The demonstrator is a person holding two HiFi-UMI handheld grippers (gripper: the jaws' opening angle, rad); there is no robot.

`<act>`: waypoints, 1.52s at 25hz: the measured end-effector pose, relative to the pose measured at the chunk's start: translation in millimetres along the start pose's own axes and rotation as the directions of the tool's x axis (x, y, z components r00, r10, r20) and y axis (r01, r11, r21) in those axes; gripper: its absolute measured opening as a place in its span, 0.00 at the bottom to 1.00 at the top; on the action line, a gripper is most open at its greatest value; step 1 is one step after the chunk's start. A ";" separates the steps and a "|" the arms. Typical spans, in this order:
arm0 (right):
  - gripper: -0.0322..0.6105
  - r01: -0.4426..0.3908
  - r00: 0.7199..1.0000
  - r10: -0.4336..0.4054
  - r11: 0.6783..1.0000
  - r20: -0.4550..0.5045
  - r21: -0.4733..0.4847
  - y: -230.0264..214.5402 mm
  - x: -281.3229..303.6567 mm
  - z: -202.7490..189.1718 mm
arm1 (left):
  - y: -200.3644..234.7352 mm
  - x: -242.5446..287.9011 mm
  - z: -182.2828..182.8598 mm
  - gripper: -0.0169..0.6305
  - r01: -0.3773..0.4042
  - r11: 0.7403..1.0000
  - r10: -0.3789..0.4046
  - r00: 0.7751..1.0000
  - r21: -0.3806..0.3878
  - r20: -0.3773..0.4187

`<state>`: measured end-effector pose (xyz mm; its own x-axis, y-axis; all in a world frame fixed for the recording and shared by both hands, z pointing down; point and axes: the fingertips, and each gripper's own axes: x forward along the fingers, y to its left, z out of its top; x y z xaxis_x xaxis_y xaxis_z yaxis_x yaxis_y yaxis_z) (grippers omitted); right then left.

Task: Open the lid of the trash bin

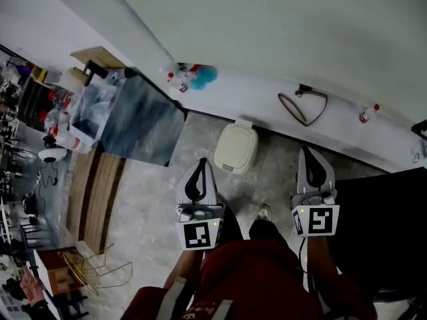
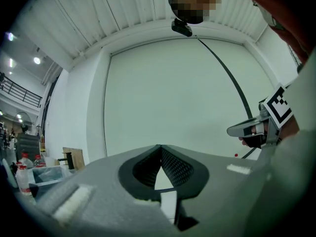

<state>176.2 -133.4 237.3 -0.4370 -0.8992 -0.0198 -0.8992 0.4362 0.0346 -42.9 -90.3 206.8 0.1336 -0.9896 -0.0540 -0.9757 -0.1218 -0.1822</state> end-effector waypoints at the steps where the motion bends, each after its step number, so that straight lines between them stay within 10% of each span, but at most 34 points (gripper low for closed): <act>1: 0.05 -0.002 1.000 0.002 1.000 -0.007 -0.002 0.8 1.5 -3.6 | -0.5 -0.1 -6.6 0.03 0.003 1.000 -0.003 1.000 -0.002 -0.010; 23: 0.05 -0.062 0.967 0.065 0.998 -0.247 0.022 73.6 30.6 -119.6 | 12.2 -4.0 -185.0 0.03 0.098 0.994 -0.108 0.956 -0.049 -0.274; 38: 0.05 -0.067 0.878 0.088 0.996 -0.471 0.062 118.2 43.2 -239.2 | -1.4 -8.3 -335.4 0.04 0.253 0.960 -0.280 0.824 -0.122 -0.492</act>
<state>56.4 -128.6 479.5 -0.4521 -0.7663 0.4564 -0.8676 0.4966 -0.0257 -100.8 -107.8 536.8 0.2976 -0.8195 0.4897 -0.9239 -0.3765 -0.0686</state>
